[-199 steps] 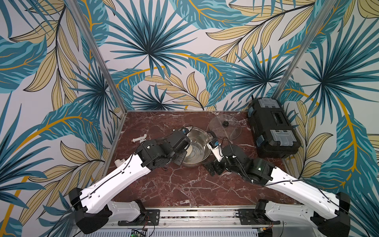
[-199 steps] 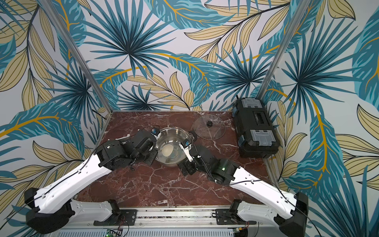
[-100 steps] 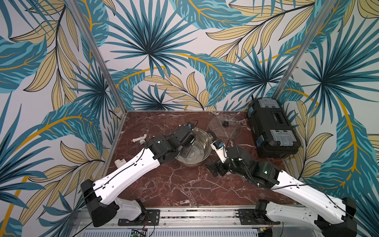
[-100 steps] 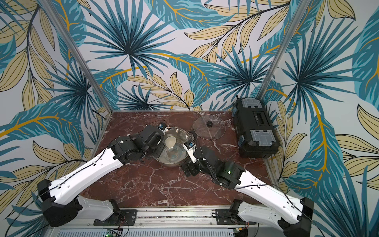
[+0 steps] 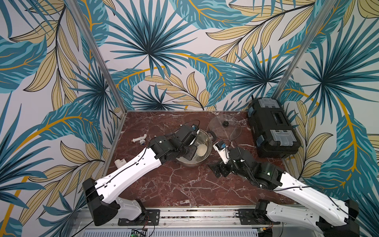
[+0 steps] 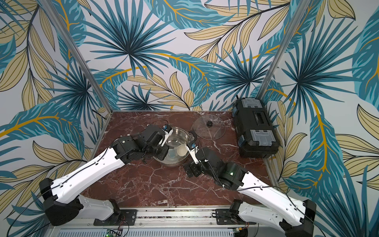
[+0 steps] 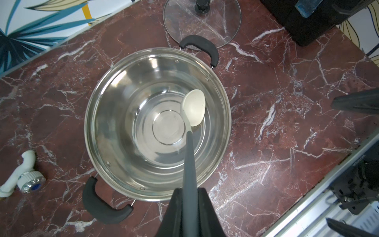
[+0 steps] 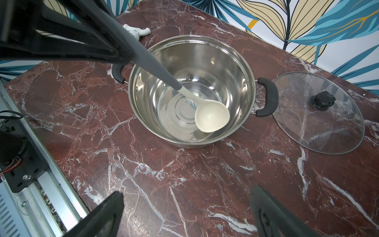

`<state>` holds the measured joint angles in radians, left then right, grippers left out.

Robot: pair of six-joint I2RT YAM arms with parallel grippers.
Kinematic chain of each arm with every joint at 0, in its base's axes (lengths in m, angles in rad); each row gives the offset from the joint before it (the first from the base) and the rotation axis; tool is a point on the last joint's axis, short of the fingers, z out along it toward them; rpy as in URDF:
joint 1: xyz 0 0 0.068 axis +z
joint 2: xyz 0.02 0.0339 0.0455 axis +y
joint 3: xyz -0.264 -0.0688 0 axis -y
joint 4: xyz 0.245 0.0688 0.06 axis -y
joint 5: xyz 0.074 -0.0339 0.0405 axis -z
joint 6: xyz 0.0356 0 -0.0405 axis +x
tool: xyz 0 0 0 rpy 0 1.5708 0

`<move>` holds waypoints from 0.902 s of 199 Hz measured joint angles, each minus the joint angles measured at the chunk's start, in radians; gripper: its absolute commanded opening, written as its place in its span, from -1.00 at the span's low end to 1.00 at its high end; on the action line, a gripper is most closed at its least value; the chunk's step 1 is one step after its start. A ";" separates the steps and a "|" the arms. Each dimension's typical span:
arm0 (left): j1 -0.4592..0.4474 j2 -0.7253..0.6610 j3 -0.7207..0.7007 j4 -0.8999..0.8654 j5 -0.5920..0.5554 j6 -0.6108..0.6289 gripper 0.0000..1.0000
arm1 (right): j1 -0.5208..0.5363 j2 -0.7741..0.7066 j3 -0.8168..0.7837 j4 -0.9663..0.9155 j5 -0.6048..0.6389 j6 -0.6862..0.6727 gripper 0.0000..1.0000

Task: Stir the soup with a spoon
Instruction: Stir the soup in the pan with a stick.

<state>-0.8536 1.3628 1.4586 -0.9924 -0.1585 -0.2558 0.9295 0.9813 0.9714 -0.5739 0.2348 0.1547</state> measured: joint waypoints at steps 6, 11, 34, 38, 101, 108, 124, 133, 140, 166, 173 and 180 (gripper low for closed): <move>0.000 -0.014 -0.004 -0.013 0.002 -0.004 -1.00 | 0.000 0.003 0.000 0.000 -0.001 -0.002 0.99; 0.000 -0.024 -0.007 -0.026 0.002 -0.006 -1.00 | 0.000 0.006 0.000 0.000 -0.001 -0.002 0.99; 0.000 -0.072 -0.009 -0.093 -0.019 -0.013 -1.00 | 0.000 0.022 0.000 0.000 -0.008 -0.002 0.99; 0.000 -0.077 -0.009 -0.106 -0.026 -0.014 -1.00 | 0.000 0.023 0.000 0.000 -0.009 -0.002 0.99; 0.000 -0.045 0.000 -0.262 -0.183 -0.002 -1.00 | 0.000 0.042 0.000 0.000 -0.031 -0.001 0.99; 0.000 -0.032 0.004 -0.268 -0.200 0.002 -1.00 | 0.000 0.042 0.000 0.000 -0.031 -0.001 0.99; 0.000 -0.002 0.014 -0.269 -0.229 0.006 -1.00 | 0.000 0.042 0.000 0.000 -0.034 -0.001 0.99; 0.000 0.011 0.018 -0.263 -0.243 0.010 -1.00 | 0.000 0.042 0.000 0.000 -0.034 0.000 0.99; 0.000 0.019 0.020 -0.256 -0.251 0.013 -1.00 | 0.000 0.042 0.000 0.000 -0.034 0.000 0.99; 0.000 0.042 0.037 -0.217 -0.275 0.024 -1.00 | 0.000 0.038 0.000 0.000 -0.033 0.004 0.99; 0.000 0.047 0.042 -0.200 -0.281 0.025 -1.00 | 0.000 0.034 0.000 0.000 -0.033 0.006 0.99; 0.000 0.051 0.047 -0.180 -0.288 0.027 -1.00 | 0.000 0.030 0.000 0.000 -0.033 0.006 0.99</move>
<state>-0.8536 1.4136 1.5055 -1.1721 -0.4465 -0.2291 0.9295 1.0115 0.9710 -0.5735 0.2020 0.1608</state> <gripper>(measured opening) 0.157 0.994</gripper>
